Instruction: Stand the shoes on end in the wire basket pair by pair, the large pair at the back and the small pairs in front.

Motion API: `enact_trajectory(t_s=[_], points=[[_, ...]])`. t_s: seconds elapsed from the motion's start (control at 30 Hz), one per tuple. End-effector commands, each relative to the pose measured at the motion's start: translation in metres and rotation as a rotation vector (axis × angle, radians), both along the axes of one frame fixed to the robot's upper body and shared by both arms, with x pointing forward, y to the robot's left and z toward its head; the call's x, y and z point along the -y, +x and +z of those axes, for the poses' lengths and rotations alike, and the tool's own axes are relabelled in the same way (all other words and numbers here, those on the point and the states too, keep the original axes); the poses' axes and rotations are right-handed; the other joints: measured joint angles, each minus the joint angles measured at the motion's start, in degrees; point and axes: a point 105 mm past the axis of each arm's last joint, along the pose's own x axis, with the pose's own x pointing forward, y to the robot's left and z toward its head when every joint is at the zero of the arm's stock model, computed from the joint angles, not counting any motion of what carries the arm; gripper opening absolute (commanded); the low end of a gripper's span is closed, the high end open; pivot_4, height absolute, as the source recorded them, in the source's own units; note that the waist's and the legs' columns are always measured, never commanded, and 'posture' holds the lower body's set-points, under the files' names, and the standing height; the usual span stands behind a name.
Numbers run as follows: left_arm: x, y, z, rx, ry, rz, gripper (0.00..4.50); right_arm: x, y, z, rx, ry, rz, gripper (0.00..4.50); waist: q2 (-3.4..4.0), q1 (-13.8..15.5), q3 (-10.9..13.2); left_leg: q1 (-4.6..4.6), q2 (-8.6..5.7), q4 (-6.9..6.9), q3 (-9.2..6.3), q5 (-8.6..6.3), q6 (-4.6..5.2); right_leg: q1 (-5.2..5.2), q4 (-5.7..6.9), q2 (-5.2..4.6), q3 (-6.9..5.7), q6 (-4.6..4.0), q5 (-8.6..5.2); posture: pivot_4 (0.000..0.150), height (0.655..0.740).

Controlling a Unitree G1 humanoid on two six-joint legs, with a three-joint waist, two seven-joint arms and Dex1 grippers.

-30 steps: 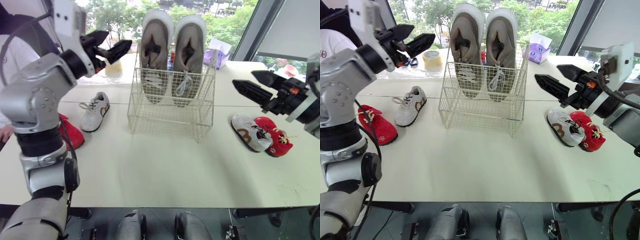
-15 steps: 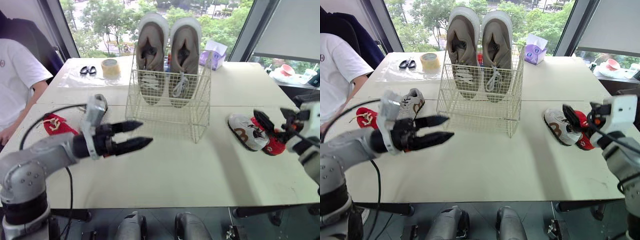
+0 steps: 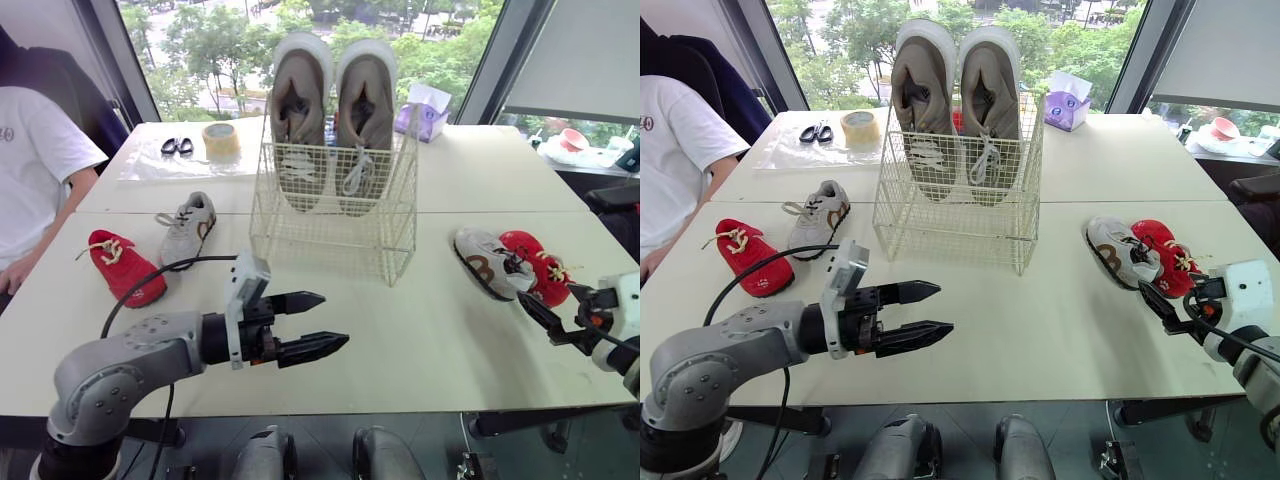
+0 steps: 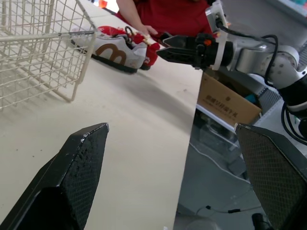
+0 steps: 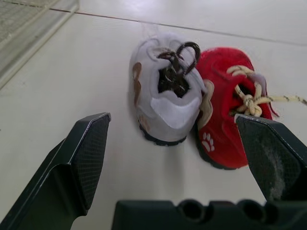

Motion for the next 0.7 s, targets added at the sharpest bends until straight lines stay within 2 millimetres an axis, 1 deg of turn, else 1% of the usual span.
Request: enact_trajectory(t_s=[0.03, 0.2, 0.33, 0.47, 0.7], points=[[0.004, -0.001, 0.007, 0.051, -0.006, 0.004, 4.34, 0.000, 0.010, 0.006, 0.012, -0.003, 0.030, 4.50, 0.00, 0.0, 0.0, 0.00, 0.00, -0.02, 0.00, 0.00, 0.00, -0.01, 0.00, 0.00, 0.00, -0.01, 0.00, 0.150, 0.7400], [0.005, 0.002, 0.008, 0.058, -0.006, 0.028, 4.34, 0.002, 0.022, -0.009, -0.058, 0.028, 0.041, 4.50, 0.03, 0.1, 0.0, -0.02, 0.00, -0.03, 0.00, 0.00, 0.00, -0.02, 0.00, 0.00, 0.01, -0.02, -0.01, 0.150, 0.7400], [0.004, 0.003, 0.007, 0.060, -0.005, 0.056, 4.34, 0.012, 0.030, -0.021, -0.102, 0.037, -0.003, 4.50, 0.04, 0.0, 0.0, -0.07, -0.02, -0.03, 0.00, 0.00, 0.01, -0.05, -0.03, -0.01, 0.01, -0.02, -0.01, 0.150, 0.7400], [0.002, 0.005, 0.004, 0.063, 0.004, 0.091, 4.34, 0.019, 0.042, -0.025, -0.099, 0.045, -0.027, 4.50, 0.04, -0.1, 0.0, -0.07, -0.01, -0.03, 0.00, 0.00, 0.01, -0.06, -0.03, -0.01, 0.00, -0.03, -0.01, 0.150, 0.7400], [0.001, 0.009, 0.003, 0.070, 0.021, 0.118, 4.34, 0.006, 0.063, -0.032, -0.090, 0.112, 0.050, 4.50, 0.03, -0.2, 0.0, -0.06, -0.02, -0.03, 0.01, 0.00, 0.01, -0.05, -0.05, 0.00, 0.00, -0.03, -0.01, 0.150, 0.7400]])
